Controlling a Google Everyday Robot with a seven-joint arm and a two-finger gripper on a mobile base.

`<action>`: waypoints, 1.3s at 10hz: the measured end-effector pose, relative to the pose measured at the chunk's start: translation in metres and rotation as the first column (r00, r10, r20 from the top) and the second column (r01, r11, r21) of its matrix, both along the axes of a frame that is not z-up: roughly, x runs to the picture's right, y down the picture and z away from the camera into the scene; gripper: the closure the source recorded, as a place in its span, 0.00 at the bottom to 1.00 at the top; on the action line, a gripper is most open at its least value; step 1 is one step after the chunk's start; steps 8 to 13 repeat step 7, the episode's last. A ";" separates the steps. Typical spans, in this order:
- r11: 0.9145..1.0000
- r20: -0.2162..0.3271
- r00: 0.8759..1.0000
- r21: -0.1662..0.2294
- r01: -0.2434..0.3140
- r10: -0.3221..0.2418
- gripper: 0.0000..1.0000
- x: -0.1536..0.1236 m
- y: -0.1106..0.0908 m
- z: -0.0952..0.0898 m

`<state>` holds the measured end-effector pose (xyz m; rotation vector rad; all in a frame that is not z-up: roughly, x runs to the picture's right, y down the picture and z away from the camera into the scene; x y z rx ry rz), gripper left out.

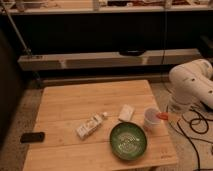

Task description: Place the pepper in the ceramic cup

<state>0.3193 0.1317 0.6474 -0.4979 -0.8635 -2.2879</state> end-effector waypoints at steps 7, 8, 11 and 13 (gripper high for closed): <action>0.997 0.051 0.996 -0.040 -0.069 0.071 0.86 0.001 0.001 0.018; 0.997 0.051 0.996 -0.040 -0.069 0.071 0.86 0.001 0.001 0.018; 0.997 0.051 0.996 -0.040 -0.069 0.071 0.86 0.001 0.001 0.018; 0.997 0.051 0.996 -0.040 -0.069 0.071 0.86 0.001 0.001 0.018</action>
